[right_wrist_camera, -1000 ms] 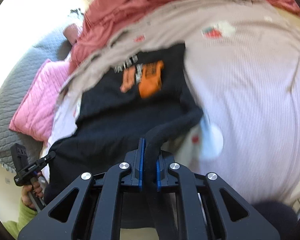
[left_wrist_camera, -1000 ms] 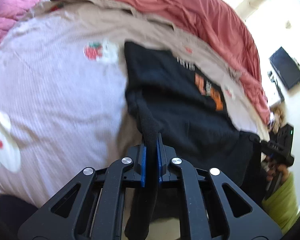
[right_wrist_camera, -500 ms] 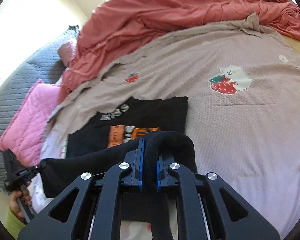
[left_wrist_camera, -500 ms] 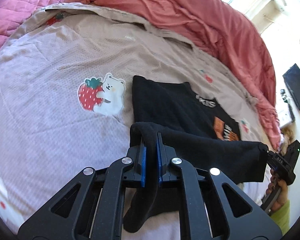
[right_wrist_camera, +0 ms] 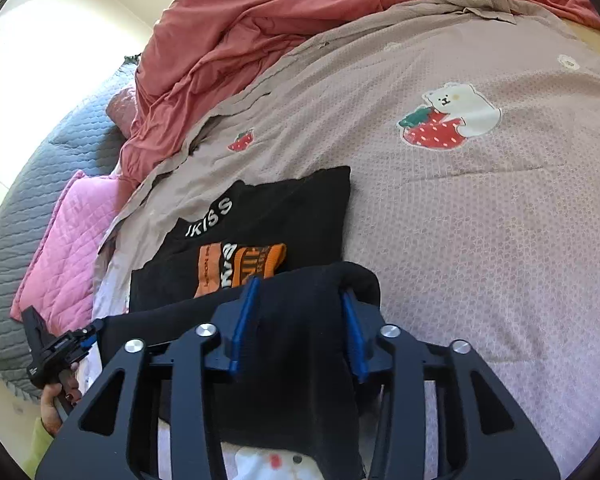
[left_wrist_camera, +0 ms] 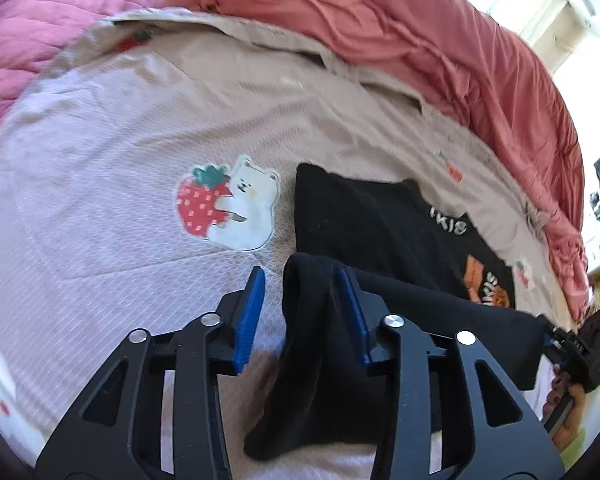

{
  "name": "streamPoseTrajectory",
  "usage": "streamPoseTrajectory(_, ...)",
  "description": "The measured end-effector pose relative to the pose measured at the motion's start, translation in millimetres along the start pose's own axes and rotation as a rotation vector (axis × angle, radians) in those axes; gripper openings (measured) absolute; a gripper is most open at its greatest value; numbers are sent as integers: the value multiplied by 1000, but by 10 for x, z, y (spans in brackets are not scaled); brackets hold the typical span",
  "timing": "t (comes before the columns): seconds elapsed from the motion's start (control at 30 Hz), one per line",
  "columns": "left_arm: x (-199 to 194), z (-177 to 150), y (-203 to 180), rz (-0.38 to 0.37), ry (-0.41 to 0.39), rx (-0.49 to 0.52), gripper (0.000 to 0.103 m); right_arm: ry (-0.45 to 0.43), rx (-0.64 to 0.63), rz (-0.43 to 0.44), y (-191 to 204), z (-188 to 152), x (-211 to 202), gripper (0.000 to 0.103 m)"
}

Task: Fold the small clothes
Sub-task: 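Lift the hem with both grippers and fold it over toward the collar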

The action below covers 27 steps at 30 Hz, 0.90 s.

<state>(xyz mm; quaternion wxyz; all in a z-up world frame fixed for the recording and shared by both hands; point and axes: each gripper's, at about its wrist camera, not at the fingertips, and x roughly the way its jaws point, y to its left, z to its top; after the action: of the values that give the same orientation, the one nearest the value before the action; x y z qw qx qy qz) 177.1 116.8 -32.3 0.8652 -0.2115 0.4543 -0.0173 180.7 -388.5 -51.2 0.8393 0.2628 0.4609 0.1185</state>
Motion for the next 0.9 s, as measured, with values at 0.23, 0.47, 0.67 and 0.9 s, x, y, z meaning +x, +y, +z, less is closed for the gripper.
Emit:
streamPoseTrajectory(0.23,-250,-350,64,-54,28,-59,50,-43,-5,-71,-35,-72,-272,72)
streamPoseTrajectory(0.47,-181,-582,-13,-40,87,-5,59,28,-48,-88,149,-364,-286,73)
streamPoseTrajectory(0.67,10,-729,-69,-20,161,13,44,154,3,-106,58,-601,-142,36)
streamPoseTrajectory(0.9,-141,-631,-182,-96,133,18,6,116,-42,-22,161,-568,-229,10)
